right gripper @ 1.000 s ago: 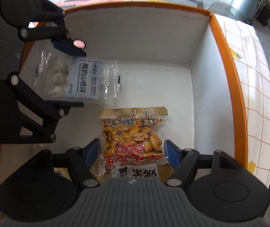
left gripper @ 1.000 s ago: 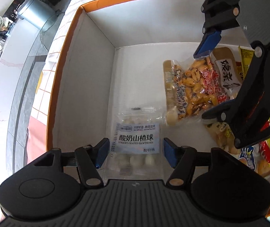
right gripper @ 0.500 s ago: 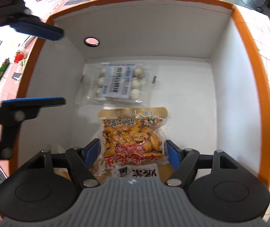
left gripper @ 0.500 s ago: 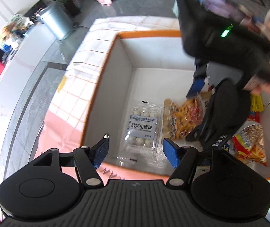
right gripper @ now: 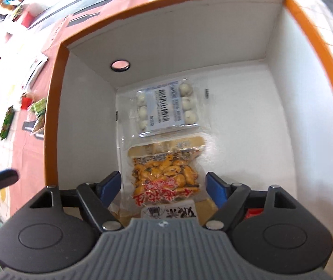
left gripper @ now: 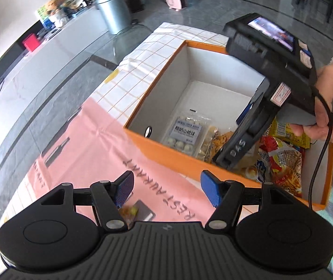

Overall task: Organize snacks
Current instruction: 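Withdraw both open tools from the box back over the placemat, then move the left tool to the brown round-candy bag while the right tool approaches the green-labeled bag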

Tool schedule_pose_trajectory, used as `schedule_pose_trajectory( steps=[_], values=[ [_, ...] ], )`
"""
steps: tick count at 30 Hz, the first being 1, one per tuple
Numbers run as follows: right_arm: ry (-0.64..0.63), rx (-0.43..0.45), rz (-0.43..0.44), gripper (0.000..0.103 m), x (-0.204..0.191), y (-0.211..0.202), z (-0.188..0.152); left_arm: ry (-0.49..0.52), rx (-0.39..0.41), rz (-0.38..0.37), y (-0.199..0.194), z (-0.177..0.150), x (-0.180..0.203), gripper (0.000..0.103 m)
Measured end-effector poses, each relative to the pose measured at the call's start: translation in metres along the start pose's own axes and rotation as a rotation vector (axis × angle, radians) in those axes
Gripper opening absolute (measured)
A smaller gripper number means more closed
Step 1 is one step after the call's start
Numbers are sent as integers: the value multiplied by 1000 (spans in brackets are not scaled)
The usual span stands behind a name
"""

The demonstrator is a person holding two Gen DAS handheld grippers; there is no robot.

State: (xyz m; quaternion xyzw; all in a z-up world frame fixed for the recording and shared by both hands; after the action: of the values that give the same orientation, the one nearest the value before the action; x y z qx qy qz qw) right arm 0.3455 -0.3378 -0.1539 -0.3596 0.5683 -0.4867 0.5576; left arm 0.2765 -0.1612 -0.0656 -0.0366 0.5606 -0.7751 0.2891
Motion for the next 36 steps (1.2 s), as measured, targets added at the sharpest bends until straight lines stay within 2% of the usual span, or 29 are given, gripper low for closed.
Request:
schedule_pose_trajectory(
  steps=[6,10,14,18,23,27,30,36],
  values=[
    [2,64,-10,82,-7,-36,-20,-150,37,23,-36,-33,-3,77],
    [-7,120,8,82,-20,-61,-49,-217,62,74,-60,-56,0,77],
    [-26,178,15,82,-36,-87,-73,-304,103,92,-86,-79,5,77],
    [-55,280,18,82,-54,-107,-100,-352,128,165,-107,-102,16,77],
    [-110,409,96,82,-85,-126,-149,-484,187,163,-128,-132,26,77],
    [-118,490,161,82,-108,-128,-186,-539,226,202,-141,-154,35,77],
    [-105,543,190,82,-124,-121,-208,-594,255,199,-146,-172,38,77],
    [-61,633,199,82,-150,-97,-239,-665,286,240,-148,-206,41,76]
  ],
)
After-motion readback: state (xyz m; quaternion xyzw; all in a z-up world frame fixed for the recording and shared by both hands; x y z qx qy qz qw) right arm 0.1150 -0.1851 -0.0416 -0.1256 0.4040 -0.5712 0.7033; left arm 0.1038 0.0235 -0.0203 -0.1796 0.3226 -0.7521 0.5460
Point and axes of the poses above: each gripper's, at about its wrist camera, not at the fingertips, and y roughly the way its jaws point, x to its right, z to its top, the point moved 4 cm from there along y, roughly the way its jaws point, and after that the axes turned 13 degrees about y, right-handed, at the moved point
